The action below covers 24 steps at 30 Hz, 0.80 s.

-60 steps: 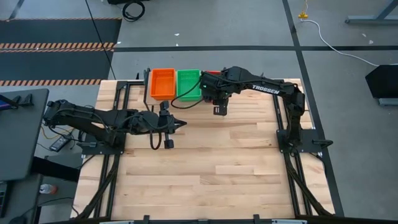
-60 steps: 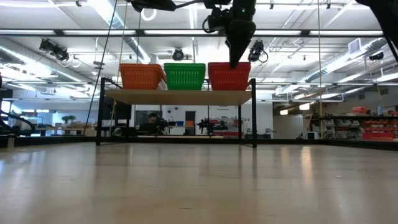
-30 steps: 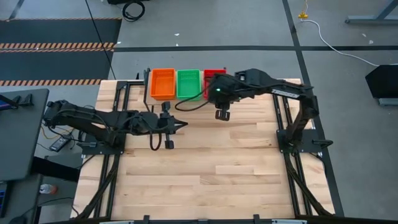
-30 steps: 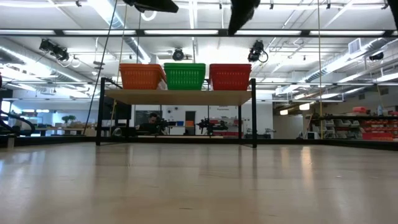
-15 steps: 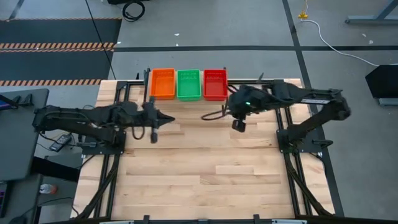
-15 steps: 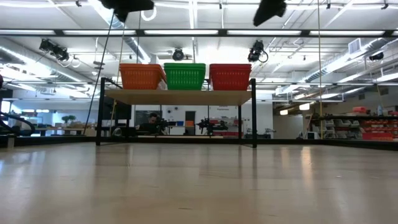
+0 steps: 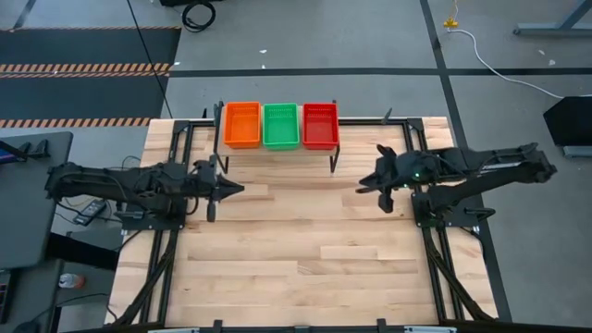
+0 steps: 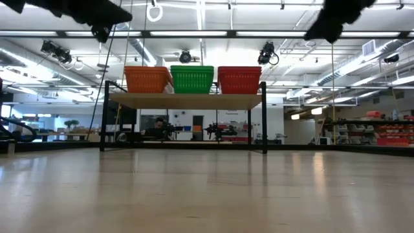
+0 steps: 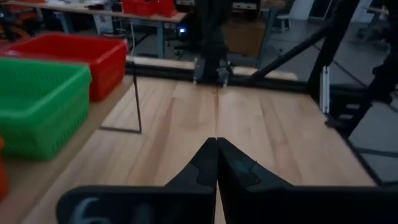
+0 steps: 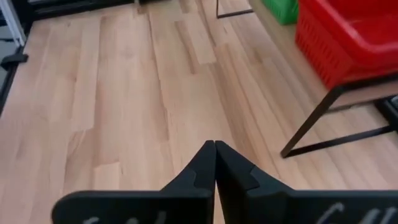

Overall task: Stack baskets on shelf by color
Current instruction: Return to Home Position

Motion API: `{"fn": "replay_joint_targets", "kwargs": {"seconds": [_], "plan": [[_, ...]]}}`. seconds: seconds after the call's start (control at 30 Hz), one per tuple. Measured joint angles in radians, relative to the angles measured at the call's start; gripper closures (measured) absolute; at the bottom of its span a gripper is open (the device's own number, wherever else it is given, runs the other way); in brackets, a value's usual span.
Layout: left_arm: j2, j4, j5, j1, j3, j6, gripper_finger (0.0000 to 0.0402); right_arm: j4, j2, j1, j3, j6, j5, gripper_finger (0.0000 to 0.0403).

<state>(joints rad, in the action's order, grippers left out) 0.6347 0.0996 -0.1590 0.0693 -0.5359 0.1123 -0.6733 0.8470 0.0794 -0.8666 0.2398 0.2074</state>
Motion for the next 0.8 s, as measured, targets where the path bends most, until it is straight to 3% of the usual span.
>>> {"fn": "replay_joint_targets", "kwargs": {"seconds": [0.23, 0.43, 0.53, 0.8], "plan": [[-0.073, -0.085, -0.054, 0.007, 0.098, -0.015, 0.0395, 0.162, -0.168, 0.006, 0.228, -0.028, 0.000, 0.0397], [-0.139, -0.201, -0.054, 0.007, 0.209, -0.032, 0.0392, 0.311, -0.285, 0.003, 0.365, -0.105, 0.000, 0.0379], [-0.164, -0.299, -0.054, 0.007, 0.263, -0.046, 0.0394, 0.337, -0.333, -0.009, 0.414, -0.110, -0.001, 0.0380], [-0.185, -0.345, -0.088, 0.006, 0.331, -0.056, 0.0392, 0.322, -0.434, -0.018, 0.461, -0.082, -0.011, 0.0396]]}}
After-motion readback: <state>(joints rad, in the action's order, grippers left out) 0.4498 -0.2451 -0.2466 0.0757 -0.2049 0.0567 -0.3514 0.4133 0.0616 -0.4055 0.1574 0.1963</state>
